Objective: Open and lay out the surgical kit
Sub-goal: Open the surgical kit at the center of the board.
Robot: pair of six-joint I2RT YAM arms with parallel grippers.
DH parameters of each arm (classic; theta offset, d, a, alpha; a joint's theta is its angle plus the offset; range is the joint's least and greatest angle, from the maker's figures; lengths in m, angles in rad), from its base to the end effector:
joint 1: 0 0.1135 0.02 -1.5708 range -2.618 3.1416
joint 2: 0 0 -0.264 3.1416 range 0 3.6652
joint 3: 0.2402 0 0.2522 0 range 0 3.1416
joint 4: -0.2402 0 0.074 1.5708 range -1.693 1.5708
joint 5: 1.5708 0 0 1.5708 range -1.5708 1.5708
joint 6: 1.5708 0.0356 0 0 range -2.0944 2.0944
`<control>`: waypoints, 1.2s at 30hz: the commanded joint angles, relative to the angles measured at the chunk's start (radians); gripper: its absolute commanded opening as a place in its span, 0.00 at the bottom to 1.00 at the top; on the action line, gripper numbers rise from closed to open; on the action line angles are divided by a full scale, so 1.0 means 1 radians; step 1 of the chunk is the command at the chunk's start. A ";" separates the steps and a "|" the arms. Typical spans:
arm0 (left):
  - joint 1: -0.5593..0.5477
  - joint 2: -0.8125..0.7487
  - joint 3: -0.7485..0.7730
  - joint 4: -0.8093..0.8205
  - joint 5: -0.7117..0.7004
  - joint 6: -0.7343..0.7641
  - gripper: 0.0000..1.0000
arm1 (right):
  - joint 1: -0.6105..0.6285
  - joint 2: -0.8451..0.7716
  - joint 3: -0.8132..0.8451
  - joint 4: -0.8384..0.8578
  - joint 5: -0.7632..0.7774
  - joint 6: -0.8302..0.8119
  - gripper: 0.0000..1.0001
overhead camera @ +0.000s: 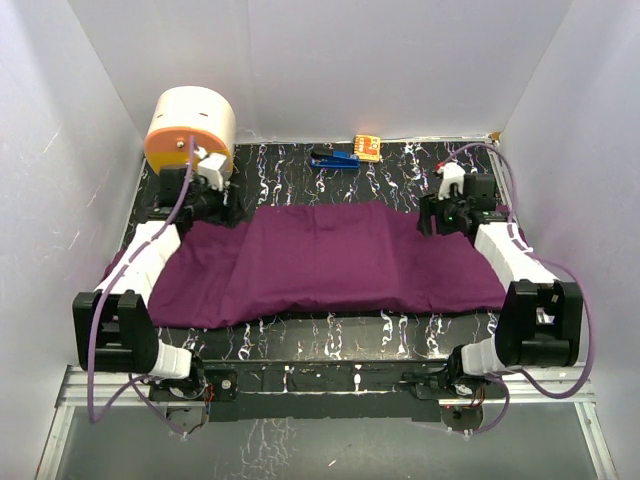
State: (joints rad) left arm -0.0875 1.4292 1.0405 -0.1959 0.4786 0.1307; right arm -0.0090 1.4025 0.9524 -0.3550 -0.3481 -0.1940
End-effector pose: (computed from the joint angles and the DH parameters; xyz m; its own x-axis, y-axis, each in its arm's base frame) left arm 0.3176 -0.0443 0.2793 -0.4851 0.1587 -0.8599 0.5279 0.8371 -0.1433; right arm 0.2970 0.0095 0.2437 -0.6634 -0.1752 -0.7274 -0.3626 0.9257 0.1077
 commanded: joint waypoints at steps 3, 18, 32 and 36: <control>0.174 0.050 -0.036 -0.054 -0.182 0.087 0.68 | -0.149 0.122 0.023 -0.024 0.160 -0.121 0.64; 0.181 0.336 -0.060 0.074 -0.394 0.216 0.68 | -0.141 0.407 0.031 0.127 0.239 -0.180 0.59; 0.214 0.553 0.033 0.115 -0.496 0.176 0.67 | -0.145 0.578 0.117 0.139 0.384 -0.172 0.49; 0.222 0.592 0.076 0.120 -0.508 0.163 0.67 | -0.147 0.624 0.161 0.134 0.397 -0.160 0.48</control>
State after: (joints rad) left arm 0.0975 1.9068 1.1301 0.0029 0.1329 0.2665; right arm -0.1337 1.8969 1.1278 -0.1322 -0.1383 -0.3225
